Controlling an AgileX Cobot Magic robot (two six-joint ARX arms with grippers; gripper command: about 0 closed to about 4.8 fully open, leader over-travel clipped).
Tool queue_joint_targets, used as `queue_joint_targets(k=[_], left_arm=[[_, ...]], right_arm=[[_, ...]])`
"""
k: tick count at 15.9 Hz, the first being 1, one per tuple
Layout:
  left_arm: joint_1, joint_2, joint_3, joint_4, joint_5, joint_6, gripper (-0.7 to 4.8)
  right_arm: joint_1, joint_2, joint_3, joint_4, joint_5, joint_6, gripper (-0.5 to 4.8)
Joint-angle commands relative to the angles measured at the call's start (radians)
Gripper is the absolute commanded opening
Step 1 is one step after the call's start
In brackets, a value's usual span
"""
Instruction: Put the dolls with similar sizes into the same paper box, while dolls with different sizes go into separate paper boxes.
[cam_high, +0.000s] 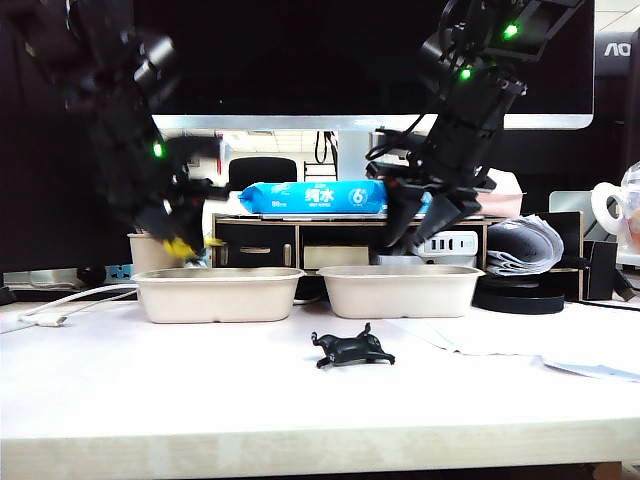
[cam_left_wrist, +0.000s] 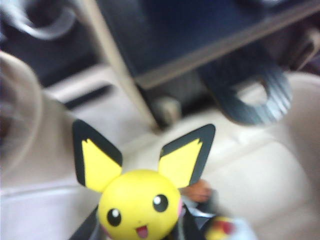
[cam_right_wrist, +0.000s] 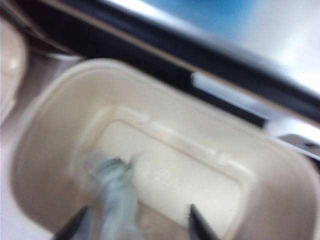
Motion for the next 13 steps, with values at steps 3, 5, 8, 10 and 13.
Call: queue_joint_targets(k=[3, 5, 8, 10, 13], left_arm=[[-0.007, 0.040, 0.004, 0.050, 0.021, -0.003, 4.45], [-0.007, 0.013, 0.013, -0.035, 0.048, -0.005, 4.44], [0.005, -0.106, 0.013, -0.185, 0.003, -0.008, 4.36], [0.027, -0.222, 0.013, -0.299, -0.024, -0.004, 4.25], [0.060, -0.368, 0.013, -0.387, -0.029, -0.001, 4.25]], right_arm=[[0.030, -0.017, 0.119, -0.360, -0.236, -0.097, 2.49], [0.095, -0.013, 0.101, -0.534, -0.218, -0.328, 2.49], [0.166, -0.004, 0.101, -0.554, -0.198, -0.417, 2.58], [0.215, 0.034, 0.100, -0.617, -0.192, -0.495, 3.11], [0.253, 0.071, 0.099, -0.629, -0.166, -0.514, 3.17]])
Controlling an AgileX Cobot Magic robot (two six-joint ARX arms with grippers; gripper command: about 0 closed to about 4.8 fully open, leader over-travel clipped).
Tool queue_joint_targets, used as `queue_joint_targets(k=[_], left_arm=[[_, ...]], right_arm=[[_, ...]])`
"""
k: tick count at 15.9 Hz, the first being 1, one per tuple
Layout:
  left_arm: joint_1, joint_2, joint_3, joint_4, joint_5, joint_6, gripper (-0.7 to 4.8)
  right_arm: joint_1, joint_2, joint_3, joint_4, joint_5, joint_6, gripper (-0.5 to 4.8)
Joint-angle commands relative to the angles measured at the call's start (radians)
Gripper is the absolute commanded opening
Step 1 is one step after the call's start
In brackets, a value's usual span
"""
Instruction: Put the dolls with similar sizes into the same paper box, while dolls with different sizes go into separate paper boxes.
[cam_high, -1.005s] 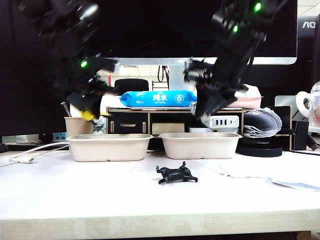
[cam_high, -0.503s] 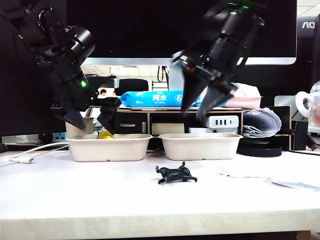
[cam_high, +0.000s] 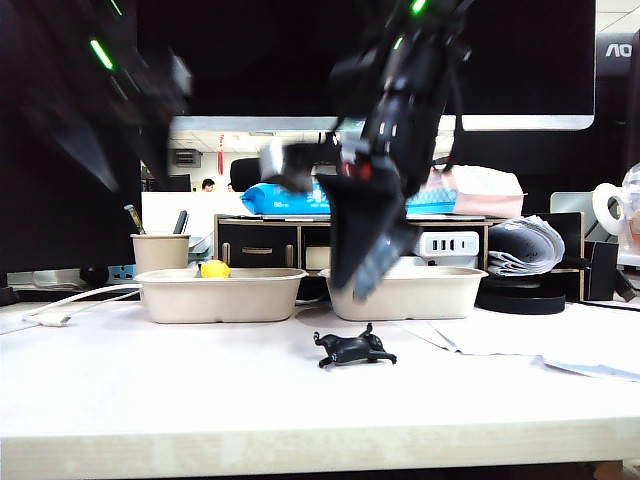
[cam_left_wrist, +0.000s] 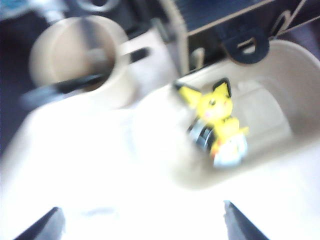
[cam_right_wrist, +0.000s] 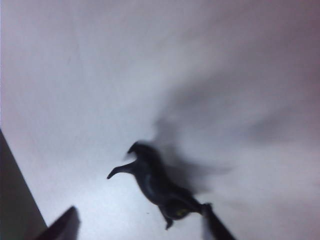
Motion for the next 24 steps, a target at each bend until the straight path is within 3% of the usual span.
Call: queue_joint_targets(k=[1, 9, 10, 11, 14, 16, 24], left_arm=[[0.024, -0.132, 0.005, -0.040, -0.005, 0.003, 4.25], [0.024, -0.243, 0.005, -0.068, -0.018, 0.003, 4.25], [0.024, -0.243, 0.005, -0.073, -0.016, 0.002, 4.26], [0.024, -0.243, 0.005, -0.077, -0.017, 0.000, 4.26], [0.024, -0.243, 0.005, -0.086, -0.017, 0.000, 4.26], [0.024, -0.243, 0.005, -0.094, -0.018, 0.000, 4.25], [0.024, -0.243, 0.005, -0.151, -0.017, 0.000, 4.25]], right_arm=[[0.023, 0.026, 0.002, -0.021, 0.026, -0.018, 3.17], [0.031, 0.050, -0.101, 0.062, 0.030, -0.028, 3.15], [0.036, 0.051, -0.101, 0.086, 0.029, -0.028, 2.81], [0.043, 0.051, -0.101, 0.110, 0.030, -0.027, 1.96], [0.042, 0.052, -0.100, 0.143, 0.049, -0.005, 0.88], [0.041, 0.052, -0.097, 0.169, 0.077, 0.023, 0.59], [-0.013, -0.016, 0.010, 0.240, 0.175, 0.093, 0.52]])
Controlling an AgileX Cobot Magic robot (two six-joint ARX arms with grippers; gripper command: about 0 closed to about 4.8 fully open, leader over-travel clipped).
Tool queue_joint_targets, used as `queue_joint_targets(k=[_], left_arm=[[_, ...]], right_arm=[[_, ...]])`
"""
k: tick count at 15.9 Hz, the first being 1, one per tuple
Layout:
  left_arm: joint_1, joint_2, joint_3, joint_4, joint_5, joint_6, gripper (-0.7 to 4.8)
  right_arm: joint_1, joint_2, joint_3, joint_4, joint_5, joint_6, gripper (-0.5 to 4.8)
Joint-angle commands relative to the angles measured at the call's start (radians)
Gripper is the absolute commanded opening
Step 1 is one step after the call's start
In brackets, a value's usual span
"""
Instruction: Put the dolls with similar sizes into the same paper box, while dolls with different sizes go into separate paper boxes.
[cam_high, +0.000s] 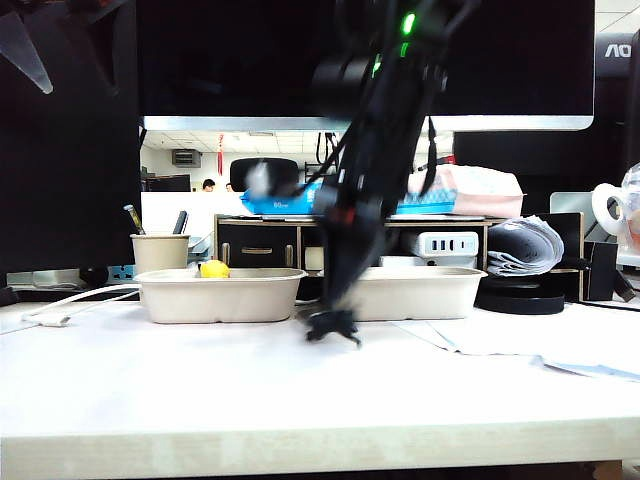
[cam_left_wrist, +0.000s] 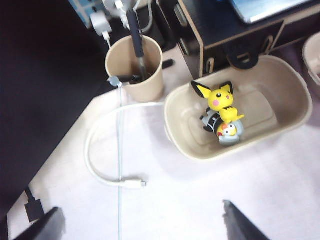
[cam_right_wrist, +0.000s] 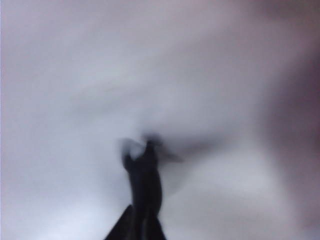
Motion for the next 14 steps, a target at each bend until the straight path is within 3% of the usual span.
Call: queue_joint_targets(k=[1, 3, 5, 6, 14], left_arm=[[0.000, -0.004, 0.003, 0.000, -0.002, 0.000, 4.25], [0.000, -0.004, 0.003, -0.013, 0.000, -0.001, 4.25], [0.000, -0.004, 0.003, -0.025, -0.003, 0.000, 4.25], [0.000, -0.004, 0.003, -0.024, -0.002, -0.001, 4.25], [0.000, -0.004, 0.003, -0.032, 0.000, 0.000, 4.25]], right_arm=[[-0.048, -0.031, 0.056, 0.015, 0.050, 0.016, 0.52], [-0.093, -0.032, 0.092, 0.002, 0.061, 0.022, 0.54], [-0.103, -0.025, 0.090, -0.037, 0.039, 0.021, 1.59], [-0.100, -0.005, 0.090, -0.070, -0.010, 0.021, 1.84], [-0.075, 0.112, 0.090, -0.047, -0.042, 0.021, 2.11]])
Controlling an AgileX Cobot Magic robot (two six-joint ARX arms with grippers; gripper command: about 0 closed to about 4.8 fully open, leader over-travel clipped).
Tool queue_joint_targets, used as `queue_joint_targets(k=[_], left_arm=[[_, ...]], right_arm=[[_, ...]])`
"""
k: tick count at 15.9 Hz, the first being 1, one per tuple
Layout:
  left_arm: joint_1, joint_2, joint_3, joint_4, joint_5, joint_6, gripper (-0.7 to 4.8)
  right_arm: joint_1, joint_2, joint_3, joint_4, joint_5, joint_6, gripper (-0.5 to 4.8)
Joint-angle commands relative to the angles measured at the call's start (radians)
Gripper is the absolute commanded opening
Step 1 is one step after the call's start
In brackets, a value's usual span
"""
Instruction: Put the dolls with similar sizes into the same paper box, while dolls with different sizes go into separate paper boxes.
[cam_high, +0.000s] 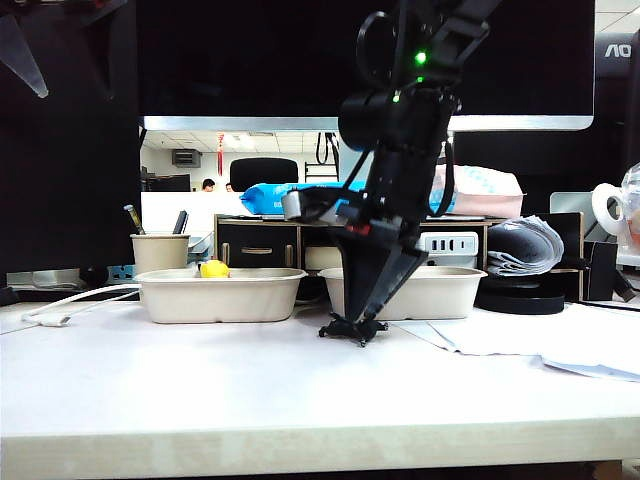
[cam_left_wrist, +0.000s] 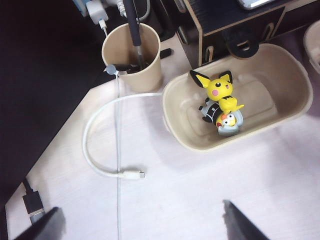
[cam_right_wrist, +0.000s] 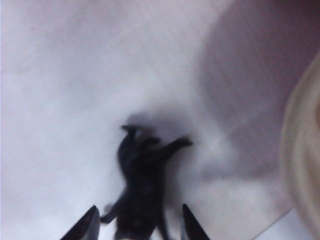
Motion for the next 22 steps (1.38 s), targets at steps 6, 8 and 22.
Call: queue_joint_targets(k=[6, 8, 22], left_arm=[[0.000, -0.004, 0.003, -0.027, 0.000, 0.008, 4.25], [0.000, -0.004, 0.003, -0.071, 0.000, 0.009, 4.25], [0.000, -0.874, -0.336, -0.056, 0.105, -0.214, -0.05]], right_arm=[[0.009, 0.051, 0.005, 0.030, -0.006, 0.001, -0.08], [0.008, 0.025, 0.016, 0.029, -0.007, 0.029, -0.08], [-0.159, -0.102, 0.020, 0.316, 0.144, 0.158, 1.63]])
